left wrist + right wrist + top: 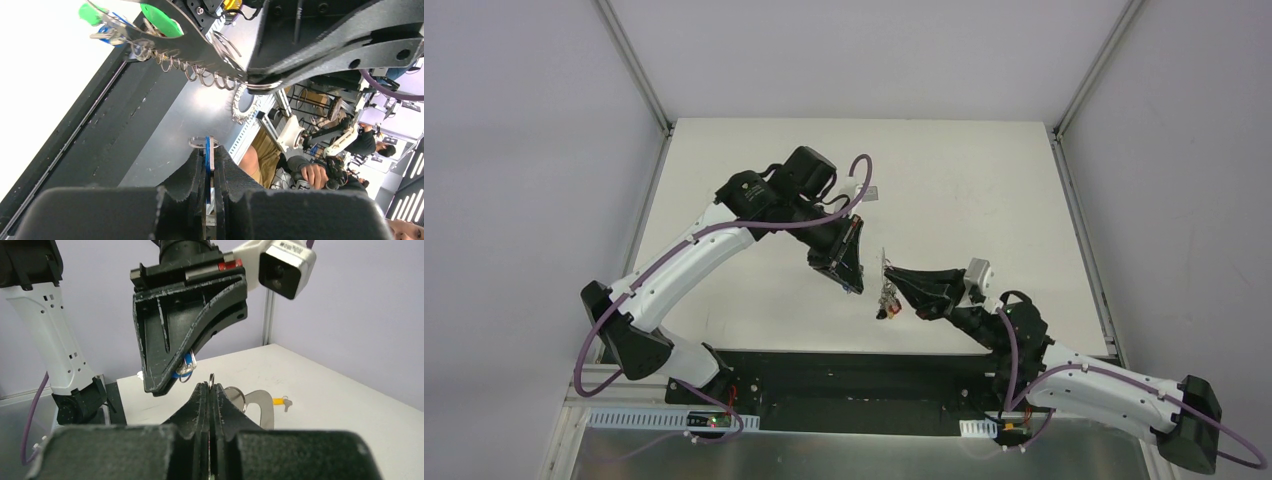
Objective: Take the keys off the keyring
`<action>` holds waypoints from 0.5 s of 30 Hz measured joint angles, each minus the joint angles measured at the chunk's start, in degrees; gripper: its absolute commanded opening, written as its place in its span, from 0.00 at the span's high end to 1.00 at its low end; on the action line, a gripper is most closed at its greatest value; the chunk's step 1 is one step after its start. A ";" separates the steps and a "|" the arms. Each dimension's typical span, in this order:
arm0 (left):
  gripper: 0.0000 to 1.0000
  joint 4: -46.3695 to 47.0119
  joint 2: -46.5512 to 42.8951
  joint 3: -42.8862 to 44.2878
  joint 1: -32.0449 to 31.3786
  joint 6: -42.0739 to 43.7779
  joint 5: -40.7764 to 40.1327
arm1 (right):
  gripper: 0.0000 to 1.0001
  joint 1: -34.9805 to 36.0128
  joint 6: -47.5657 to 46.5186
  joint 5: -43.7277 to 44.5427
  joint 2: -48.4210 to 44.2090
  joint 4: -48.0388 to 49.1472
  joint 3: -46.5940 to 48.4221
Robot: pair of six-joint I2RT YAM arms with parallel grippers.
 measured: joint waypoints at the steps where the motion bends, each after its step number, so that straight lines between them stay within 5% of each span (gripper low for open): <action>1: 1.00 0.00 -0.02 0.04 0.00 0.00 0.00 | 1.00 -0.04 0.17 0.24 -0.02 -0.61 -0.02; 8: 1.00 -0.02 -0.17 0.17 0.76 0.46 -1.66 | 1.00 -0.31 0.72 3.41 -2.67 -6.12 -0.02; 15: 1.00 0.15 0.98 0.85 7.72 3.91 -13.11 | 1.00 -0.76 0.92 12.52 -6.19 -14.14 0.15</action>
